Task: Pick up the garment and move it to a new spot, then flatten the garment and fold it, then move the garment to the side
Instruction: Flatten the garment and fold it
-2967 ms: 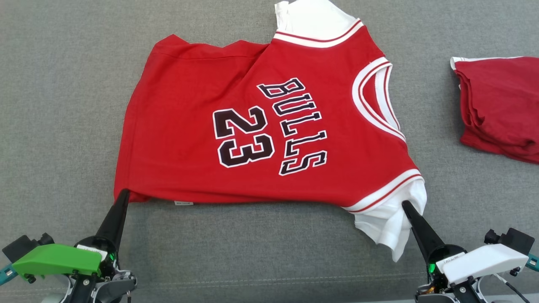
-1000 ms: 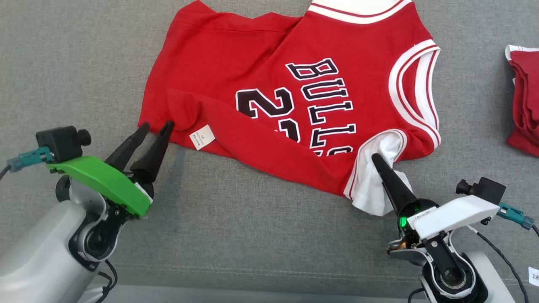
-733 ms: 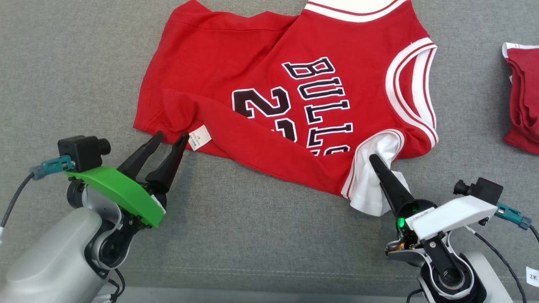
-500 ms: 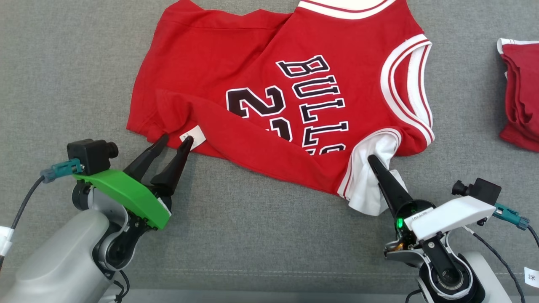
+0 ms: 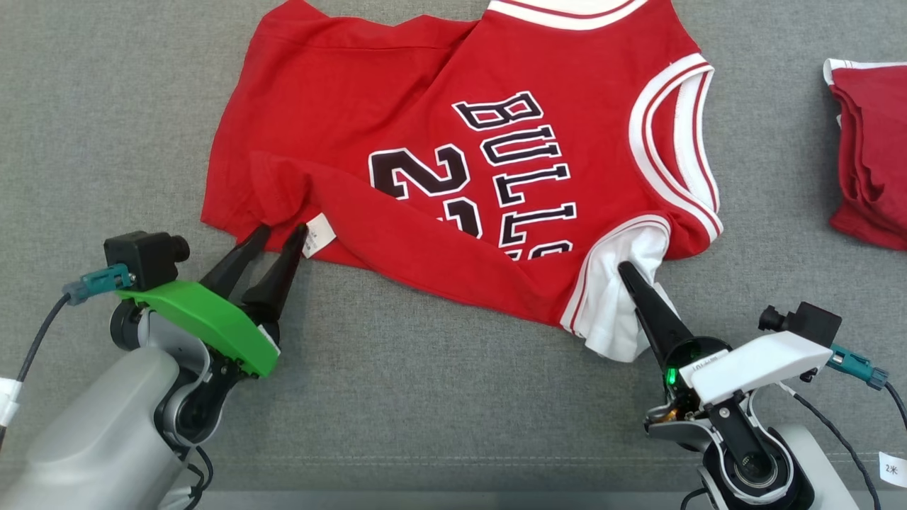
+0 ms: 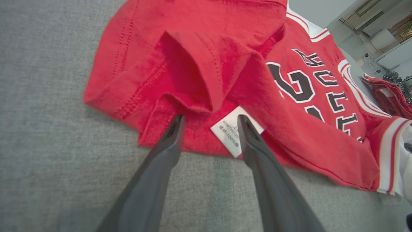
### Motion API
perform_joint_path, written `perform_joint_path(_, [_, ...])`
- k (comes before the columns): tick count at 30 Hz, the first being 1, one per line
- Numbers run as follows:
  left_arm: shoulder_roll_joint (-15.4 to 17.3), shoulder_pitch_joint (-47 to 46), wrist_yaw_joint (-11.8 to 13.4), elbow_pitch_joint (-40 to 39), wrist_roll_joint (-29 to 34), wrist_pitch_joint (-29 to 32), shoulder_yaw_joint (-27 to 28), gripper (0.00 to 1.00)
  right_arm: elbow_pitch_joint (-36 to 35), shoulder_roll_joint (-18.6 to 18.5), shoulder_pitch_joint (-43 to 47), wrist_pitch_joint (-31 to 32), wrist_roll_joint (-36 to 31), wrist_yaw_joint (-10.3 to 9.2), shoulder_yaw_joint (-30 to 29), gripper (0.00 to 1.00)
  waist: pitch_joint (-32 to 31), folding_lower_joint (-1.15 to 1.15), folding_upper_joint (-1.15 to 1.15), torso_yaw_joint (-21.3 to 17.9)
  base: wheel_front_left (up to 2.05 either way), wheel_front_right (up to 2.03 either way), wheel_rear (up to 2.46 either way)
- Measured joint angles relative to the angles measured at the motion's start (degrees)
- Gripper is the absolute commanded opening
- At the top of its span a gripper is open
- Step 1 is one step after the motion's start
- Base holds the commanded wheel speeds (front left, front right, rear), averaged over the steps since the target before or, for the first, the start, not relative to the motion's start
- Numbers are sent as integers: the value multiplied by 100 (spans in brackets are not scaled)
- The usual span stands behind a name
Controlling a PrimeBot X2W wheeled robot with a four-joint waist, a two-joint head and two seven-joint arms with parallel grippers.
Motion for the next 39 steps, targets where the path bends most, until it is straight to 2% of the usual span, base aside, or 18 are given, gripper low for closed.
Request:
perform_joint_path(3, [-33,-140,-1,65,14,-1,33,77,-4,1,-1,-8,9,0,10,0,18,0,0,-6,0,0,0])
perform_joint_path(9, [-174,-362,-9,193,56,-53,141,57,5,3,-14,-34,9,0,29,0,48,0,0,-18,0,0,0])
perform_joint_path(14, [-197,-429,-48,342,190,-94,163,51,27,4,-18,-51,10,0,38,0,63,0,0,-49,0,0,0])
perform_joint_path(18, [-205,-446,-53,456,244,-96,132,53,41,5,-18,-85,21,0,41,0,68,0,0,-70,0,0,0])
perform_joint_path(21, [-209,-446,-58,502,248,-96,96,49,46,5,-18,-94,90,0,43,0,71,0,0,-81,0,0,0])
perform_joint_path(22, [-211,-446,-59,512,248,-97,85,45,48,5,-18,-101,116,0,42,0,73,0,0,-83,0,0,0])
perform_joint_path(23, [-213,-447,-59,524,247,-97,64,0,54,5,-19,-101,126,0,42,0,75,0,0,-84,0,0,0])
perform_joint_path(28, [-310,-455,-103,603,218,-91,15,0,79,5,-26,-105,129,0,56,0,86,0,0,-79,0,0,0])
perform_joint_path(35, [-330,-582,-107,582,47,-101,341,0,22,10,-188,-212,146,-1,-112,0,32,0,0,-71,0,0,0])
perform_joint_path(39, [-312,-572,-109,388,-330,-101,489,0,-163,8,-299,-325,151,-1,-332,0,-70,0,0,-62,0,0,0])
